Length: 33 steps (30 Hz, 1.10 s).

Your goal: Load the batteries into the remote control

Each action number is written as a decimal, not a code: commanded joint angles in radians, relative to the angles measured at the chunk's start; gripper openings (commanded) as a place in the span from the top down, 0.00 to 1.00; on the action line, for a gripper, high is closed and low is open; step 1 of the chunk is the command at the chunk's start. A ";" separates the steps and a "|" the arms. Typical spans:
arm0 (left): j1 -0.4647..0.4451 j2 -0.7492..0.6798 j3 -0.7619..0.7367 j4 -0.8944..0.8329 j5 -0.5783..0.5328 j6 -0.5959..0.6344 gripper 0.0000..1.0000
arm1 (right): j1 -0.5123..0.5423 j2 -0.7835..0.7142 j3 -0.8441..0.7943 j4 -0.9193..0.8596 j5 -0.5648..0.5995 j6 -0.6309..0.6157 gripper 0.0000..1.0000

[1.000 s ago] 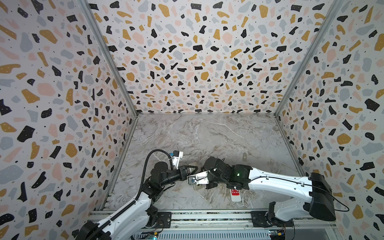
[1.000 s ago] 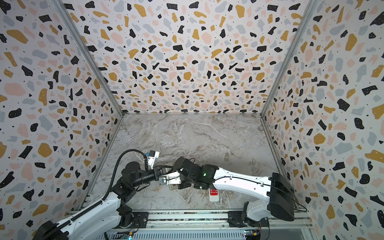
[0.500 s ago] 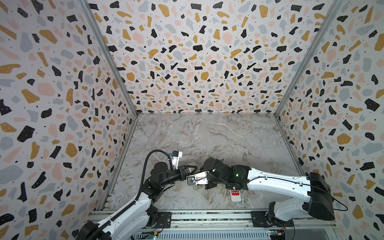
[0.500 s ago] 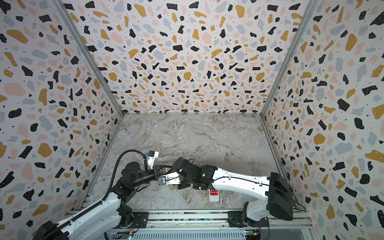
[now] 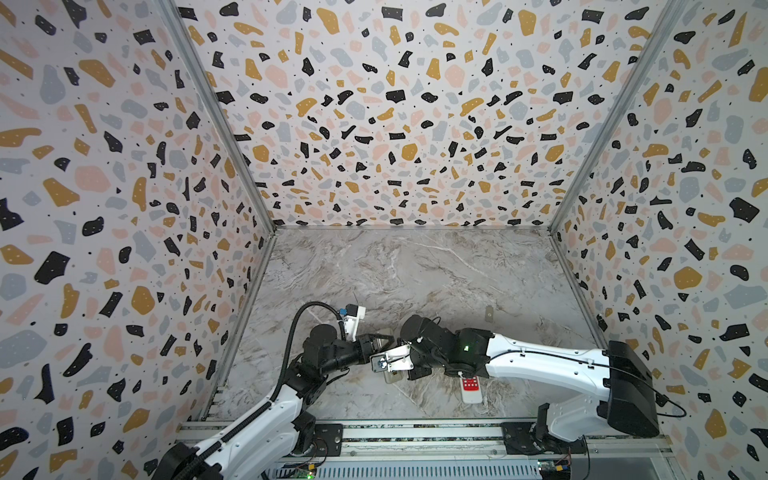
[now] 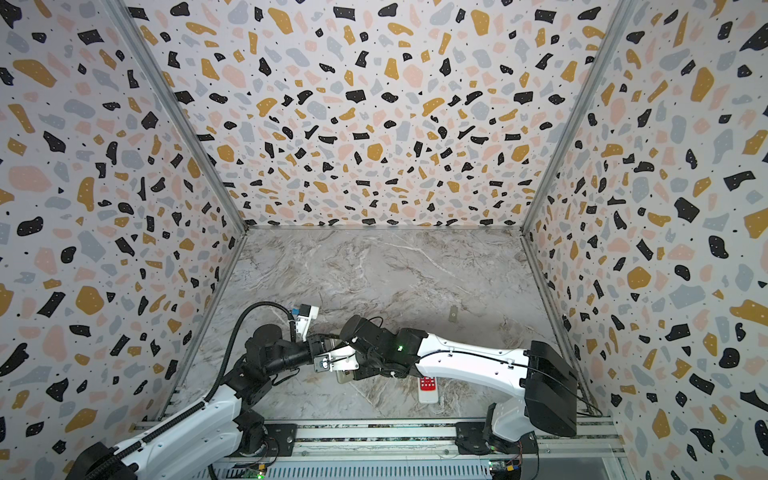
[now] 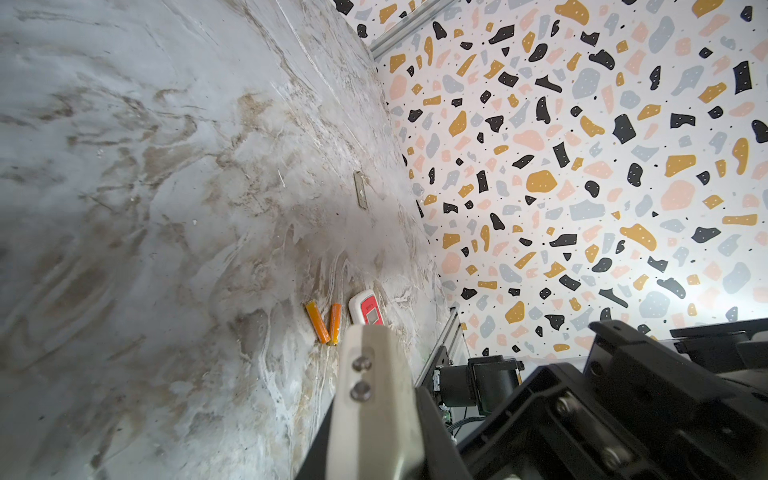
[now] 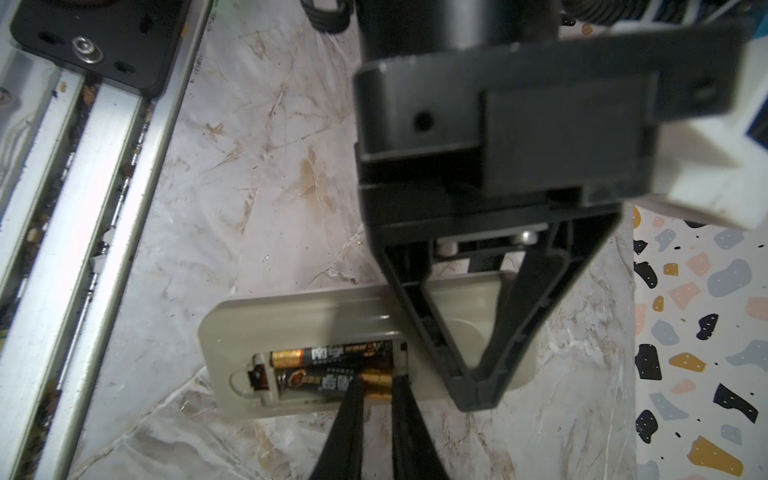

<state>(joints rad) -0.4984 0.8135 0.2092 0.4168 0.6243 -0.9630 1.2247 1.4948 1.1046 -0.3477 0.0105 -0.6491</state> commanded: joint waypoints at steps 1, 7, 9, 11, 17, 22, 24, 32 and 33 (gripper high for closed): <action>-0.024 -0.073 0.086 0.429 0.163 -0.064 1.00 | 0.011 0.099 -0.038 -0.109 -0.094 0.005 0.87; -0.023 -0.073 0.093 0.395 0.159 -0.039 1.00 | 0.010 0.077 -0.038 -0.100 -0.101 0.004 0.90; -0.025 -0.074 0.098 0.375 0.155 -0.027 1.00 | 0.011 0.067 -0.044 -0.095 -0.095 0.006 0.90; -0.025 -0.074 0.098 0.375 0.155 -0.026 1.00 | 0.011 0.064 -0.049 -0.091 -0.083 0.006 0.90; -0.025 -0.077 0.099 0.345 0.142 -0.009 1.00 | 0.010 0.037 -0.053 -0.071 -0.017 0.011 0.91; -0.025 -0.069 0.105 0.251 0.098 0.045 1.00 | 0.010 -0.067 -0.077 -0.017 0.034 0.029 0.89; -0.025 -0.066 0.101 0.222 0.076 0.058 1.00 | 0.005 -0.116 -0.089 0.004 0.042 0.049 0.83; -0.011 -0.033 0.094 0.108 -0.035 0.130 1.00 | -0.046 -0.327 -0.173 0.126 0.162 0.271 0.59; -0.007 -0.026 0.088 0.109 -0.046 0.128 1.00 | -0.062 -0.349 -0.181 0.140 0.191 0.313 0.54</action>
<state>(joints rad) -0.5114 0.7784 0.2794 0.4793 0.6071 -0.8608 1.1931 1.2098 0.9409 -0.2550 0.0967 -0.4755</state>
